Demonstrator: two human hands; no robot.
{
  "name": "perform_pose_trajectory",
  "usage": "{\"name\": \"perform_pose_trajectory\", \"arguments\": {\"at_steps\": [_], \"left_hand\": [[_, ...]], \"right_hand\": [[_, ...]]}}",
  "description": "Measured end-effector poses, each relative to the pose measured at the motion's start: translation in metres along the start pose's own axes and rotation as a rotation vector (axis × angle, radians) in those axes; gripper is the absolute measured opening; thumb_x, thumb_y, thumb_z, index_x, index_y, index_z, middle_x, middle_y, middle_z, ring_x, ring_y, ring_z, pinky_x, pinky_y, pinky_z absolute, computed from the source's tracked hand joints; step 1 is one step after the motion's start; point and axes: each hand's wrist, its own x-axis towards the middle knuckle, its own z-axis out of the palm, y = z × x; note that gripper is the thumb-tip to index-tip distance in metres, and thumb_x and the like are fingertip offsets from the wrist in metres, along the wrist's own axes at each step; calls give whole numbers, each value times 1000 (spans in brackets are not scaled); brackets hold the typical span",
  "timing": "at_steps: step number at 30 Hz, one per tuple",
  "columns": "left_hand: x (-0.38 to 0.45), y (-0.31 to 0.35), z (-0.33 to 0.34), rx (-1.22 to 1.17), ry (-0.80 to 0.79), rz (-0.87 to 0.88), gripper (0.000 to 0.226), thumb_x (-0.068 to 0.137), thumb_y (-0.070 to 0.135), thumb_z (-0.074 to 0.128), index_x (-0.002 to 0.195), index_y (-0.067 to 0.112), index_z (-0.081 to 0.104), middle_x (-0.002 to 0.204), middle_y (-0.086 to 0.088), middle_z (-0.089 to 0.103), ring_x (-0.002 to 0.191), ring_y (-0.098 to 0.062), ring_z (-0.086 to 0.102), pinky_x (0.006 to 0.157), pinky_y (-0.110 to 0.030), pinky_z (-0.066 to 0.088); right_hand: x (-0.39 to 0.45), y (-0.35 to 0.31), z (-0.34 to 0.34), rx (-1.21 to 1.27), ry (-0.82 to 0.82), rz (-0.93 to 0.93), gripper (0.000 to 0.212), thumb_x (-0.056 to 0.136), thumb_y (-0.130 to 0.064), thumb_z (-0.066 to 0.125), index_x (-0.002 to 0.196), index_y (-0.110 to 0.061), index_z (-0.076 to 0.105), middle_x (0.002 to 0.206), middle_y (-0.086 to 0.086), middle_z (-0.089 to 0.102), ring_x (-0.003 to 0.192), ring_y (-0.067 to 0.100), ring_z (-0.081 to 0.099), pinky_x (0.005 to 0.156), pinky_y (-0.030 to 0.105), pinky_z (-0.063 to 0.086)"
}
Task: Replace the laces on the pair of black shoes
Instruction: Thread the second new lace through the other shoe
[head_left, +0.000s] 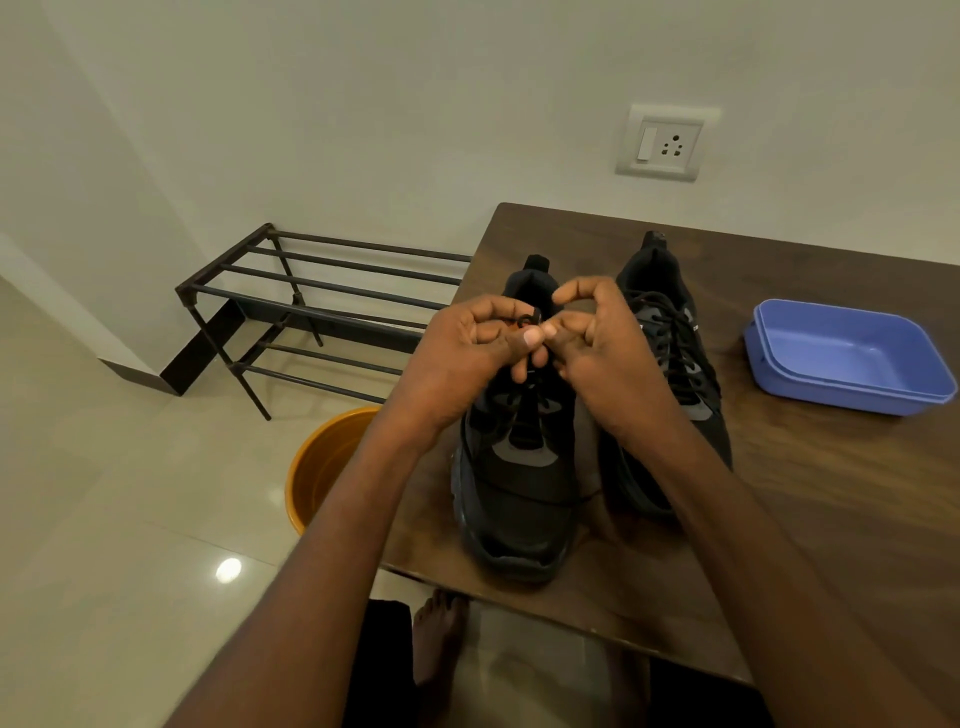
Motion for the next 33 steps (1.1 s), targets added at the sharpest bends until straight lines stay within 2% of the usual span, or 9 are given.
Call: {"name": "perform_pose_trajectory", "arguments": {"at_steps": [3,6,13,18,20,23,26,29,33], "left_hand": [[0,-2,0,-50,26,9,22,97,12,68,111,-5,67,82,-15,74,72,-16,68,77,-21,55],[1,-2,0,-89,42,0,23,96,9,70,108,-10,66,79,-16,73,71,-17,68,75,-21,55],[1,-4,-6,-75,-32,-37,26,93,7,72,107,-12,64,79,-12,73,75,-18,69,80,-24,56],[-1,0,-8,-148,-51,-77,5,98,18,65,100,13,66,85,-7,71,80,-12,66,75,-22,52],[-2,2,-10,-144,-103,-91,12,102,30,58,98,21,64,87,-3,68,83,-10,63,78,-26,48],[-3,3,-11,-68,-166,-111,31,106,43,46,108,17,63,91,1,66,87,-10,62,82,-34,44],[-3,5,-10,6,-191,-61,20,106,31,53,101,15,63,93,-3,67,90,-14,65,79,-29,49],[-2,2,-9,90,-138,57,12,93,13,74,91,14,62,100,-17,68,100,-26,68,87,-30,57],[-1,-5,-6,267,37,280,15,90,-1,73,88,10,64,91,-5,71,92,-15,73,84,-29,61]], "right_hand": [[1,1,-2,44,-8,6,9,108,-4,47,115,-2,50,71,7,65,58,3,63,55,14,46],[-1,1,-4,55,0,-13,17,110,-14,46,111,-2,57,63,-6,65,51,0,53,52,16,41],[-4,4,-5,85,-49,-4,18,106,-19,56,120,-13,65,69,-3,65,55,1,51,53,21,41],[0,10,0,247,62,137,18,107,-27,54,105,-11,62,76,5,68,54,8,47,51,22,38],[2,11,1,281,82,166,17,108,-29,53,104,-14,60,77,7,68,53,9,46,50,21,38],[4,11,3,275,109,170,15,108,-26,52,104,-14,59,73,6,65,50,8,42,48,19,37],[5,11,8,260,170,184,15,107,-25,54,104,-12,60,70,6,60,47,7,39,46,20,35],[6,11,12,249,229,208,18,106,-28,57,105,-11,63,69,2,58,47,5,39,45,19,36],[6,9,15,256,262,215,21,105,-28,60,109,-8,65,64,1,58,46,5,42,44,18,35]]}}
